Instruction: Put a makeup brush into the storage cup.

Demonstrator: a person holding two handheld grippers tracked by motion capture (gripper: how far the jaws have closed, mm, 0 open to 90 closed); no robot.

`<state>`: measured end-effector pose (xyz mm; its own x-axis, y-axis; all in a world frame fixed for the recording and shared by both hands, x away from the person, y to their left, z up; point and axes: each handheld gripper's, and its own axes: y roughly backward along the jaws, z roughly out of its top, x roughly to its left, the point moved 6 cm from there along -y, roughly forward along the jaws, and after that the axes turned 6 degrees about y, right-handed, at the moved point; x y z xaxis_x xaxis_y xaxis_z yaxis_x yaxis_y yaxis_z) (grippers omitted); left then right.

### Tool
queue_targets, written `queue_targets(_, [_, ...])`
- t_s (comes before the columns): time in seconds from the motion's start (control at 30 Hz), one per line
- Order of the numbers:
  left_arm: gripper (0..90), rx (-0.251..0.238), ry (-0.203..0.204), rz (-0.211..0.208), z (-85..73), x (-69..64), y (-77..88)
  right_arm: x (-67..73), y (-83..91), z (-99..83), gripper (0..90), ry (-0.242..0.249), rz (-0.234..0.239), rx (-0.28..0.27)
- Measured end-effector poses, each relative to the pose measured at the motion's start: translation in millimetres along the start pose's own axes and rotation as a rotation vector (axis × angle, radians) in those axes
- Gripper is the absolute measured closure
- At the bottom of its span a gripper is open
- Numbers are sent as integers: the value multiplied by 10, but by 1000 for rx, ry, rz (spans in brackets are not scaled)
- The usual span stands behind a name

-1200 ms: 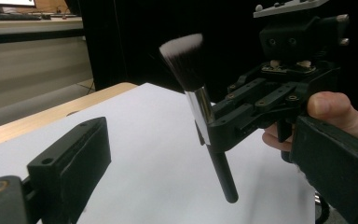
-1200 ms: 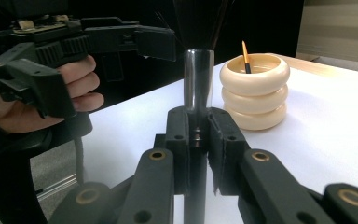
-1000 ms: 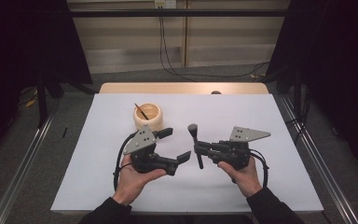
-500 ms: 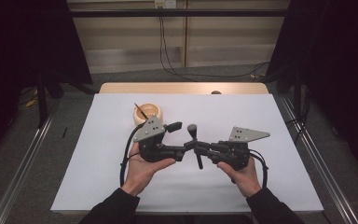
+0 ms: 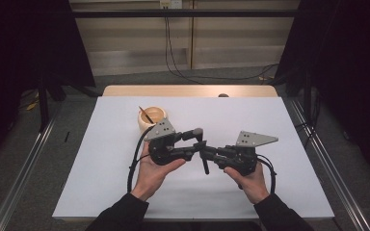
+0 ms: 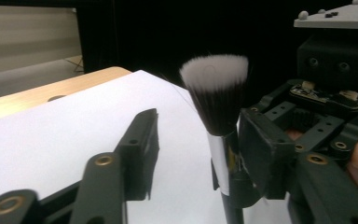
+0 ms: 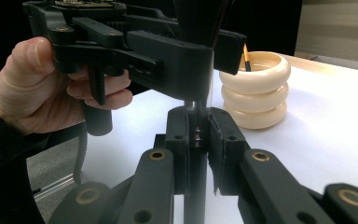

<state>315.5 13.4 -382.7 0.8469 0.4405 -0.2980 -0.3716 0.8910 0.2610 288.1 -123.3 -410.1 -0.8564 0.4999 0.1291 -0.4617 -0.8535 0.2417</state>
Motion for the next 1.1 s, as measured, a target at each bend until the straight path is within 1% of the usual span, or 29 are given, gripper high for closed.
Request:
queue_targets(0.03, [515, 5, -1, -9, -5, -8, -7, -1, 0, 0, 789, 1, -2, 0])
queue_targets(0.07, [535, 6, 0, -6, -9, -14, -13, -3, 1, 0, 789, 0, -3, 0])
queue_targets(0.1, [552, 5, 1, -18, -10, -20, -18, -3, 0, -2, 788, 0, -5, 2])
queue_targets(0.2, [628, 5, 7, -29, -11, -29, -19, -5, 1, -1, 789, -1, -7, 2])
queue_targets(0.27, [660, 15, 0, -40, -15, -36, -18, -5, 2, 1, 789, -1, -7, 0])
queue_targets(0.33, [674, 12, 16, -46, -17, -41, -26, -13, 6, 2, 789, -2, -12, 0])
queue_targets(0.43, [730, 13, 23, -62, -17, -52, -35, -17, 5, -1, 789, -4, -13, -2])
queue_targets(0.53, [747, 17, 27, -69, -16, -52, -30, -17, 6, 4, 788, -6, -16, -6])
queue_targets(0.63, [761, 17, 25, -75, -15, -52, -28, -13, 2, 3, 788, -3, -10, -7])
queue_targets(0.67, [765, 10, 39, -82, -11, -61, -31, -13, 1, 5, 788, -1, -9, -11])
queue_targets(0.77, [770, 2, 49, -85, -5, -73, -32, -13, 1, 9, 787, 5, -12, -15])
queue_targets(0.8, [771, 1, 50, -85, -4, -73, -31, -11, -1, 10, 786, 3, -5, -17])
queue_targets(0.93, [773, -1, 45, -77, -2, -76, -33, -15, 1, 12, 785, 3, -8, -21])
queue_targets(1.07, [773, -4, 52, -80, -2, -81, -34, -15, 1, 8, 782, 0, -7, -21])
queue_targets(1.1, [773, -1, 46, -82, -3, -76, -29, -15, -2, 7, 781, 1, -7, -22])
